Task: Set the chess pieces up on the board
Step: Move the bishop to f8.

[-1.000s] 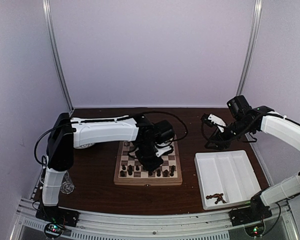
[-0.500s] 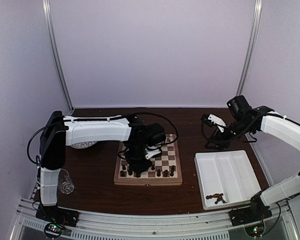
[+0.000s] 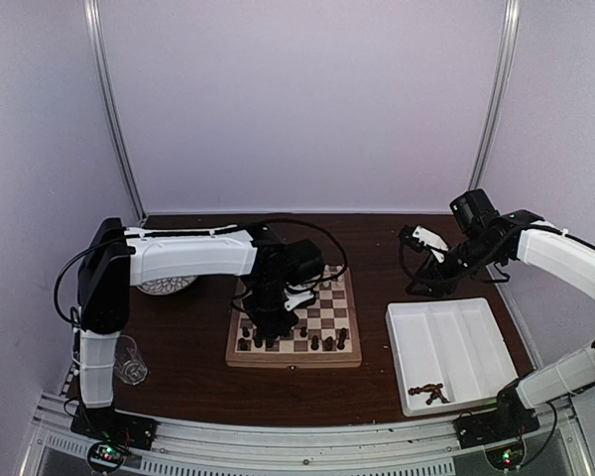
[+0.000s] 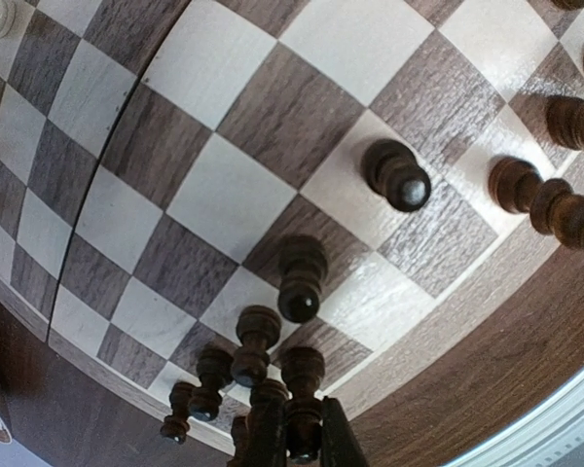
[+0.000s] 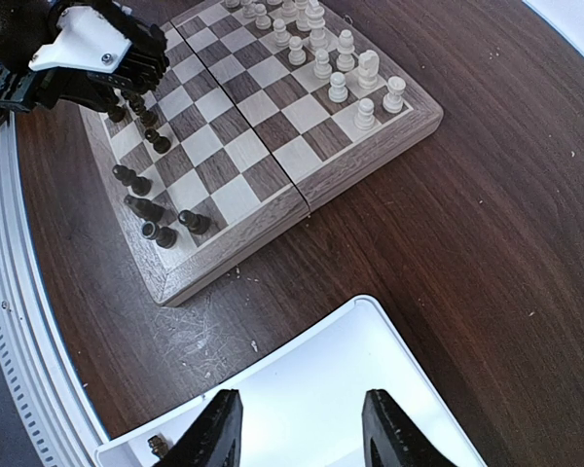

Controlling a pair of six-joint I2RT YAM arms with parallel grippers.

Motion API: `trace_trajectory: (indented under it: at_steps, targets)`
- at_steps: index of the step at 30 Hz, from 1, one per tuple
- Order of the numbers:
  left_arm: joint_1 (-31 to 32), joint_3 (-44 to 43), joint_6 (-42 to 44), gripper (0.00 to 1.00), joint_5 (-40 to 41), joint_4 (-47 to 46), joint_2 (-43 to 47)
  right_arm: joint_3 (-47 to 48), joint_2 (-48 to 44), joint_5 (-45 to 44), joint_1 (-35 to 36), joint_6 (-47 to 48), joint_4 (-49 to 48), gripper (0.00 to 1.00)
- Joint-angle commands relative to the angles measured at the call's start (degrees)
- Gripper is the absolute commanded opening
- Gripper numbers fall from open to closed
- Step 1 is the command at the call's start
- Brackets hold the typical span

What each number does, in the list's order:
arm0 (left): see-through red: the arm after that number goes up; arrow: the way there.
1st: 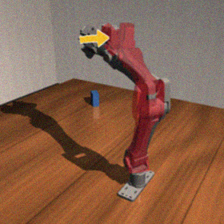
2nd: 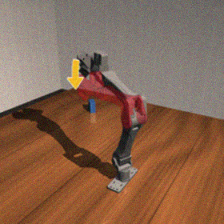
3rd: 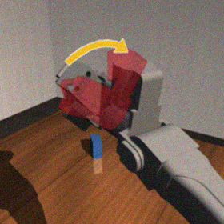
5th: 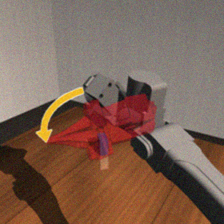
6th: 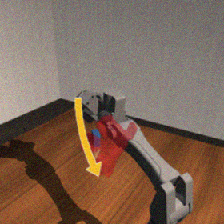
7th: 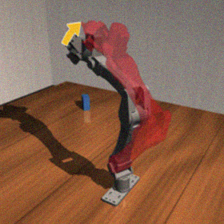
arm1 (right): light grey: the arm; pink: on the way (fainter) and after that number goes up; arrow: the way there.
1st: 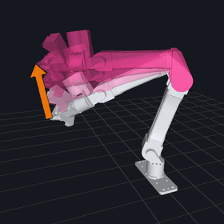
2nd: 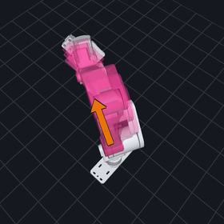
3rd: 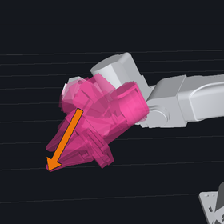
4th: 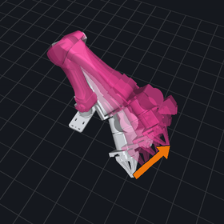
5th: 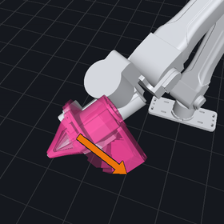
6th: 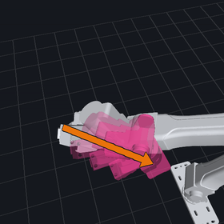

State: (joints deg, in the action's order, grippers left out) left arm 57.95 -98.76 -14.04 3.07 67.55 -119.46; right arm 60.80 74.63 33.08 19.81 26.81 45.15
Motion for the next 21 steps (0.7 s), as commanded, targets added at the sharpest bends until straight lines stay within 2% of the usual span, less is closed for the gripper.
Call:
trace_trajectory:
  at_steps: [1, 10, 17, 21]
  targets:
    - [-0.4, 0.6, -0.7, 0.0, -2.8, -1.3, 1.7, -0.4, 0.7, 0.7, -0.5, 0.4, -0.3, 0.46]
    - [-0.4, 0.9, -0.8, 0.0, -3.1, -1.8, 1.3, -0.4, 0.9, 0.9, -0.5, 0.4, -0.4, 0.46]
    - [-0.3, -0.4, -0.8, 0.23, -3.1, -0.4, 2.8, 0.2, 0.1, 0.6, -0.7, 0.4, 0.6, 0.46]
    - [-0.3, -2.1, -0.5, 0.35, -6.1, 0.2, 5.9, 2.1, -1.0, -0.4, -1.8, 3.0, 4.7, 0.46]
